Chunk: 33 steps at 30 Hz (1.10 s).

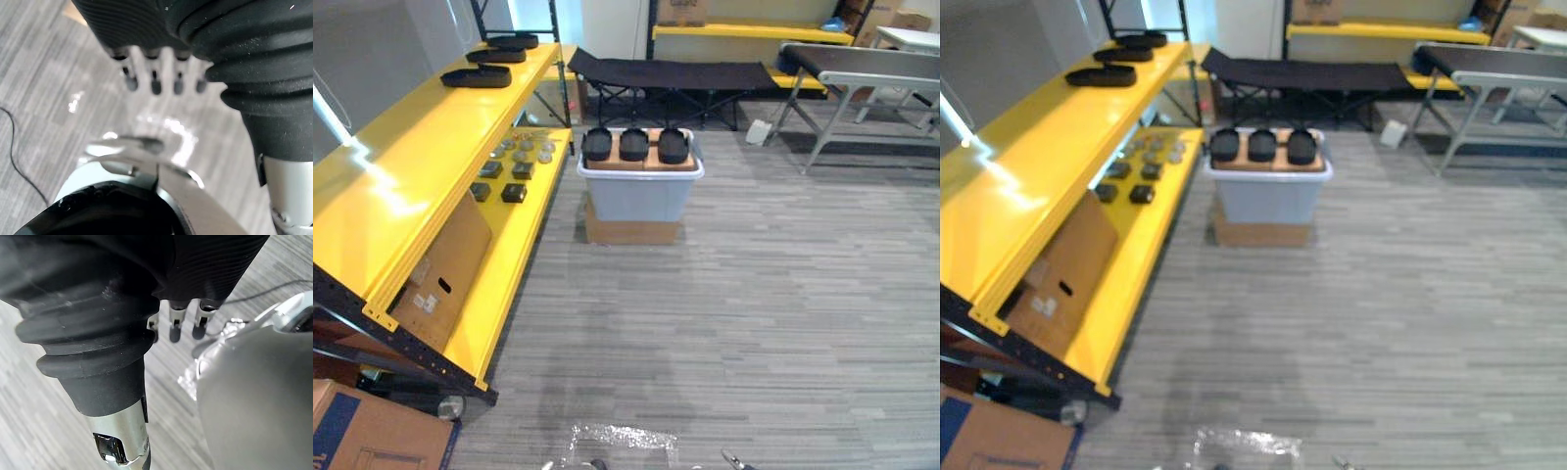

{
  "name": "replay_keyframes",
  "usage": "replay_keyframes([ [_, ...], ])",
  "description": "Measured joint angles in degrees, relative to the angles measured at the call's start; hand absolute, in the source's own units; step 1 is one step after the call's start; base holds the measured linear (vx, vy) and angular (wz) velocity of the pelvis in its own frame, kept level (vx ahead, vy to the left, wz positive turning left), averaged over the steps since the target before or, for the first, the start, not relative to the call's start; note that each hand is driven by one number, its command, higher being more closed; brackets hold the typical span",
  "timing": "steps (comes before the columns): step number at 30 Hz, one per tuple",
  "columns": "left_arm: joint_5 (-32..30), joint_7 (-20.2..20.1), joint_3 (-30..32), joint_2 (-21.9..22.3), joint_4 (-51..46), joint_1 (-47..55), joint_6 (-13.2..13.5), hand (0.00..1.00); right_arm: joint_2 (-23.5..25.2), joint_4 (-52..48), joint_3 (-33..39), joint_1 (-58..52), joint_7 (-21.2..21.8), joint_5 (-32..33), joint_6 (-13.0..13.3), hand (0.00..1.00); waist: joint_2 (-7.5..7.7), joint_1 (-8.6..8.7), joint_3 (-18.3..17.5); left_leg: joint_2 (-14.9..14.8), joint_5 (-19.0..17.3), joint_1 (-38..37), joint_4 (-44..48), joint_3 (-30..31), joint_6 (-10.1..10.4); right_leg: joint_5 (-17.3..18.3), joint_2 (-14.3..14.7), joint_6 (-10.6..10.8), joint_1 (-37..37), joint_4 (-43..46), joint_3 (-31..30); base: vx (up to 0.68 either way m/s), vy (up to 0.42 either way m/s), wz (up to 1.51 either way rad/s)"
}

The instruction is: Walk over and take plastic housings, then place them on the shelf

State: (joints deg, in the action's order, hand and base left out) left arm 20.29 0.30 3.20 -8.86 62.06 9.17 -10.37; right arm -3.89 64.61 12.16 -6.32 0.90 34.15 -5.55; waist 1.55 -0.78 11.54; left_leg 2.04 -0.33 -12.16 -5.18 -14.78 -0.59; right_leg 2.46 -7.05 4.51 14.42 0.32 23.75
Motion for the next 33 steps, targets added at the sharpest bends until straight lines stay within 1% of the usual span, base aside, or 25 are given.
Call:
replay_keyframes([
  [4,-0.01,-0.57,0.00,-0.08,0.14,-0.05,0.03,0.00,-0.08,0.07,0.00,0.09,0.52,-0.21,-0.71,0.00,0.10,0.04,0.02,0.22,0.00,0.05,-0.01,0.19,-0.01,-0.04,-0.22,0.16,0.00,-0.39,0.14,-0.05,0.047,0.03],
  [6,-0.03,-0.72,-0.01,-0.11,0.17,-0.08,0.00,0.00,-0.12,0.07,0.00,0.17,0.60,-1.22,-0.78,0.00,0.17,0.04,0.01,0.41,-0.01,0.12,-0.02,0.24,0.00,-0.12,-0.30,0.31,0.13,-0.83,0.17,-0.01,0.044,0.02],
  [12,-0.03,-1.24,-1.23,-0.59,0.44,-0.28,-0.03,0.00,-0.10,0.13,-0.12,0.21,0.55,-1.45,-0.78,0.00,0.38,0.09,-0.01,0.86,-0.16,0.07,-0.02,0.33,-0.12,-0.63,-0.58,0.94,0.66,-1.16,0.54,0.01,0.028,0.02],
  [14,-0.12,-1.57,-2.22,-0.94,0.46,-0.49,-0.19,0.00,-0.08,0.11,-0.13,0.25,0.47,-1.71,-0.78,0.00,0.58,0.13,0.03,0.95,-0.34,0.06,-0.01,0.24,-0.37,-0.61,-0.72,0.92,0.61,-0.87,0.44,0.02,0.019,-0.02],
  [15,-0.29,-1.63,-2.26,-1.00,0.48,-0.66,-0.66,0.00,-0.10,0.08,-0.13,0.31,0.44,-1.75,-0.76,0.00,0.93,0.13,0.28,1.02,-0.65,0.11,0.00,0.20,-0.58,-0.05,-1.06,0.90,0.11,0.23,0.61,0.04,0.045,-0.01],
  [17,-0.61,-1.84,-3.08,-1.43,0.43,-1.02,-1.81,0.00,-0.11,-0.10,-0.10,0.43,0.31,-1.75,-0.45,0.00,1.15,0.15,0.51,1.47,-1.27,0.35,0.02,0.28,-1.37,2.48,-2.69,1.76,-2.48,5.48,0.61,0.04,0.056,0.03],
  [18,-0.64,-2.20,-4.54,-1.98,0.39,-1.45,-2.33,0.00,-0.17,-0.28,-0.09,0.32,0.27,-1.74,-0.24,0.00,1.44,0.23,0.67,1.97,-1.74,0.66,0.02,0.46,-2.03,4.27,-4.39,3.20,-4.89,11.31,-0.01,0.05,0.058,0.04],
  [19,-0.67,-2.19,-4.60,-1.81,0.43,-1.75,-2.32,0.00,-0.51,-0.35,0.00,0.50,0.28,-1.69,0.17,0.00,1.16,0.29,1.02,1.97,-1.93,0.77,0.02,0.70,-2.31,4.52,-5.14,3.56,-7.05,15.38,-0.56,0.07,0.100,0.08],
  [20,-0.63,-2.13,-5.56,-1.79,0.39,-2.38,-2.33,0.00,-1.14,-0.86,0.00,1.12,0.26,-1.69,0.80,0.00,0.48,0.67,2.40,1.52,-2.02,0.87,0.06,1.50,-2.63,3.20,-7.04,3.15,-13.26,27.84,-1.97,0.09,0.087,0.21],
  [21,-0.63,-1.83,-5.86,-2.15,0.37,-3.07,-2.37,0.00,-1.23,-1.19,0.11,1.41,0.36,-1.66,0.86,0.00,-0.14,1.36,3.69,1.10,-1.90,0.03,0.36,2.21,-3.33,5.15,-7.70,1.29,-15.93,32.42,-3.03,0.08,0.075,0.28],
  [22,-0.61,-1.60,-5.78,-2.24,0.36,-3.45,-2.37,0.00,-1.16,-1.27,0.15,1.52,0.47,-1.63,1.04,0.00,0.22,1.61,4.26,0.81,-1.98,-0.13,0.35,2.45,-3.40,6.57,-7.50,0.92,-17.03,32.81,-3.91,0.13,0.036,0.25],
  [23,-0.61,-1.58,-5.59,-2.68,0.39,-3.86,-2.53,0.00,-0.64,-1.29,0.14,1.62,0.59,-1.68,1.43,0.00,1.00,1.57,4.88,0.10,-2.24,-0.40,0.37,2.86,-3.31,7.90,-6.17,0.97,-18.91,31.14,-5.12,0.14,0.006,0.19],
  [24,-0.71,-1.63,-5.51,-3.02,0.68,-4.51,-3.08,0.00,0.00,-1.28,0.65,1.49,0.59,-1.66,1.60,0.00,1.32,1.56,5.13,-0.76,-2.59,-0.53,0.38,3.33,-2.94,7.68,-4.58,1.14,-20.23,27.44,-5.79,0.18,0.003,0.14],
  [25,-0.96,-1.63,-5.43,-3.02,0.99,-4.89,-3.47,0.00,0.29,-1.26,1.45,1.46,0.58,-1.68,1.60,0.00,1.32,1.53,5.13,-1.17,-2.86,-0.62,0.39,3.35,-2.56,7.31,-3.70,1.41,-20.96,25.04,-6.30,0.18,-0.026,0.10],
  [26,-1.28,-1.63,-4.18,-2.76,1.11,-5.31,-4.28,0.00,0.53,-1.29,1.85,1.06,0.52,-1.69,1.56,0.00,1.28,1.63,5.13,-1.80,-3.36,-0.96,0.40,3.30,-1.46,6.37,-2.56,2.33,-22.08,19.44,-6.69,0.22,-0.032,-0.02],
  [27,-1.42,-1.54,-2.64,-2.43,1.13,-5.52,-4.80,0.00,0.73,-1.33,2.54,0.33,0.54,-1.71,1.29,0.00,1.27,1.64,5.13,-2.03,-4.23,-1.53,0.43,3.13,-0.67,3.70,-1.95,1.81,-23.03,13.94,-6.63,0.25,-0.042,-0.04],
  [28,-1.41,-1.49,-1.48,-2.16,1.13,-5.47,-4.81,0.00,0.83,-1.37,2.88,-0.16,0.56,-1.82,1.17,0.00,1.26,1.65,5.14,-2.09,-4.86,-1.87,0.66,3.06,-0.15,2.18,-1.76,1.69,-23.29,11.60,-6.51,0.30,-0.064,0.00],
  [29,-1.11,-1.15,0.20,-1.80,1.12,-5.42,-4.77,0.00,1.57,-1.79,4.46,-1.32,0.61,-2.79,0.53,0.00,1.24,1.64,5.19,-2.33,-7.82,-1.67,4.25,3.08,1.07,-0.06,-1.86,1.50,-23.50,8.61,-6.45,0.33,-0.094,0.02],
  [30,-0.34,-0.85,0.99,-1.38,1.01,-5.20,-4.68,0.00,1.57,-2.58,4.97,-3.13,0.71,-4.96,0.08,0.00,0.96,1.62,5.32,-2.82,-11.65,-1.66,8.42,3.13,2.17,-0.97,-1.88,1.10,-23.17,8.16,-6.51,0.33,-0.107,0.02],
  [31,-0.08,-0.79,1.08,-1.30,0.87,-5.13,-4.68,0.00,1.68,-2.94,5.27,-3.95,0.78,-5.93,0.08,0.00,0.83,1.56,5.22,-3.03,-13.49,-1.85,10.27,3.18,2.56,-0.91,-1.88,0.96,-23.14,8.49,-6.54,0.36,-0.136,0.02],
  [32,0.24,-0.57,1.15,-1.27,0.09,-5.09,-4.69,0.00,1.94,-3.24,5.83,-4.60,1.18,-7.12,-0.25,0.00,0.78,1.53,5.17,-3.51,-16.83,-2.04,13.62,3.43,3.18,-0.34,-1.88,0.02,-23.51,10.30,-6.56,0.41,-0.189,0.06],
  [33,0.72,-0.43,1.66,-1.05,-0.69,-5.05,-4.50,0.00,2.02,-3.18,6.48,-5.00,1.60,-7.42,-0.87,0.00,0.56,1.54,5.07,-4.15,-19.29,-1.98,15.74,3.72,3.68,0.23,-1.74,-1.73,-24.34,12.67,-6.61,0.56,-0.277,0.15],
])
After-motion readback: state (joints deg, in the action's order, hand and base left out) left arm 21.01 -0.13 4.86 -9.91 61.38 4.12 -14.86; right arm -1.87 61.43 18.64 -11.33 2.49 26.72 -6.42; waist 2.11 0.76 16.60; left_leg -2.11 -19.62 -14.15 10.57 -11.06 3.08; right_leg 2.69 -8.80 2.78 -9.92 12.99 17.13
